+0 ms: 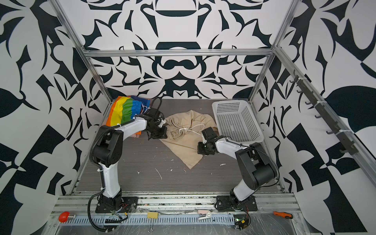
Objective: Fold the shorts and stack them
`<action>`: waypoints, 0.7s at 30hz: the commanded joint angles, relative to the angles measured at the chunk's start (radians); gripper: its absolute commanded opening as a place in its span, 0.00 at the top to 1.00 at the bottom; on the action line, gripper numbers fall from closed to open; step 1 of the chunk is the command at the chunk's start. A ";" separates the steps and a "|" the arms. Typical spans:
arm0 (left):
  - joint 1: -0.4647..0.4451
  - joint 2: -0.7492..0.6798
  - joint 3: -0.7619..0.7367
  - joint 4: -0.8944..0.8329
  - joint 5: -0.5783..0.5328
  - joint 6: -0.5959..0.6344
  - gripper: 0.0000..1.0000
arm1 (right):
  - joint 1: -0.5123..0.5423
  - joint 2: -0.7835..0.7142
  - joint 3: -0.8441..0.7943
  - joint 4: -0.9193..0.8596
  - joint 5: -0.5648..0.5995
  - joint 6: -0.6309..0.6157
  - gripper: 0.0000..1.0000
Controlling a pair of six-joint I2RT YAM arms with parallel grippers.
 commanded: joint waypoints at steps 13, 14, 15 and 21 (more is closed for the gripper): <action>0.146 -0.222 -0.124 0.130 0.191 -0.130 0.75 | -0.192 0.104 0.386 -0.280 0.080 -0.184 0.84; 0.131 -0.241 -0.119 0.104 0.171 -0.108 0.63 | -0.189 0.091 0.378 -0.279 0.079 -0.176 0.79; 0.112 -0.259 -0.106 0.072 0.148 -0.075 0.52 | -0.185 0.074 0.367 -0.280 0.081 -0.172 0.73; -0.079 -0.256 -0.001 -0.100 -0.121 0.149 0.25 | -0.156 -0.076 0.248 -0.279 0.079 -0.148 0.50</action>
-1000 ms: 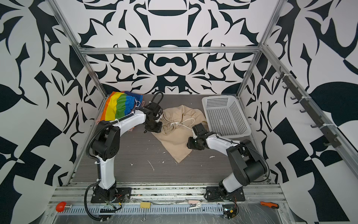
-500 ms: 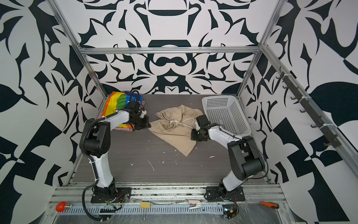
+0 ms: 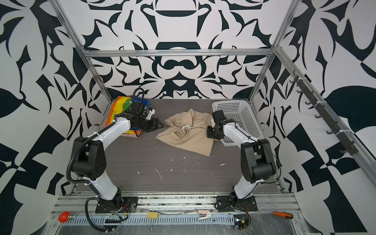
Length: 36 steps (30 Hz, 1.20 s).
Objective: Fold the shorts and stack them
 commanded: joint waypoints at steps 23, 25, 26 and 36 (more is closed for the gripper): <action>-0.241 0.392 0.360 -0.267 -0.413 0.392 0.16 | 0.083 -0.292 -0.480 0.167 -0.104 0.154 0.43; -0.241 0.394 0.368 -0.267 -0.371 0.386 0.16 | 0.086 -0.280 -0.486 0.176 -0.102 0.153 0.43; -0.241 0.391 0.366 -0.262 -0.349 0.385 0.16 | 0.086 -0.274 -0.490 0.181 -0.103 0.153 0.43; -0.242 0.436 0.418 -0.339 -0.225 0.431 0.22 | 0.087 -0.247 -0.518 0.227 -0.118 0.162 0.43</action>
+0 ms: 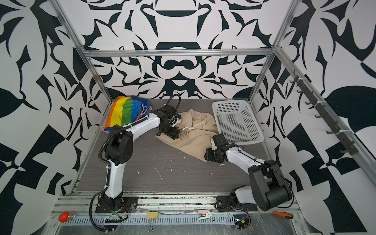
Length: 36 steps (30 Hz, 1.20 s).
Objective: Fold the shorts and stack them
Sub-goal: 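Pull the beige shorts taut between the left and right grippers, then lift the beige shorts with both grippers and stretch them out above the table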
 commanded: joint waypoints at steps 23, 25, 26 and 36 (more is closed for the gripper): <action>0.214 -0.240 -0.129 0.138 0.350 -0.320 1.00 | 0.176 0.129 0.087 0.002 0.149 0.072 0.96; 0.264 -0.293 -0.173 0.203 0.407 -0.392 1.00 | 0.175 0.133 0.122 0.001 0.137 0.066 1.00; 0.291 -0.321 -0.195 0.232 0.428 -0.431 1.00 | 0.174 0.127 0.150 -0.006 0.136 0.061 1.00; 0.515 -0.556 -0.257 0.498 0.523 -0.780 1.00 | -0.002 0.035 0.727 -0.282 0.055 -0.059 1.00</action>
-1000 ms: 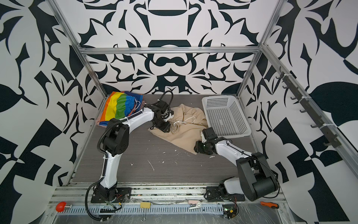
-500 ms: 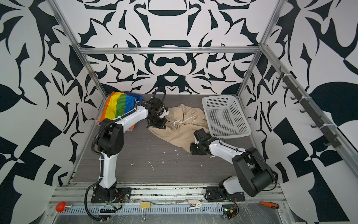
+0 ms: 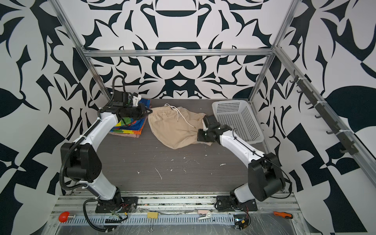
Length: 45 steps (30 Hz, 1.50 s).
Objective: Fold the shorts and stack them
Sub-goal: 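Lift the beige shorts with both grippers and stretch them out above the table, then lower the beige shorts onto the table with both grippers, laying them flat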
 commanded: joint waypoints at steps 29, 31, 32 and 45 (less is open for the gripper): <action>0.077 -0.547 0.419 0.056 -0.061 -0.451 1.00 | -0.351 0.226 1.520 -0.415 -0.237 -0.075 1.00; 0.078 -0.520 0.391 0.039 -0.059 -0.436 1.00 | -0.402 0.283 1.431 -0.355 -0.279 -0.041 1.00; 0.078 -0.506 0.363 0.043 -0.052 -0.431 1.00 | -0.414 0.323 1.402 -0.346 -0.278 -0.051 1.00; 0.074 -0.169 -0.275 0.236 -0.033 -0.291 1.00 | -0.407 0.756 1.373 -0.354 -0.220 -0.133 1.00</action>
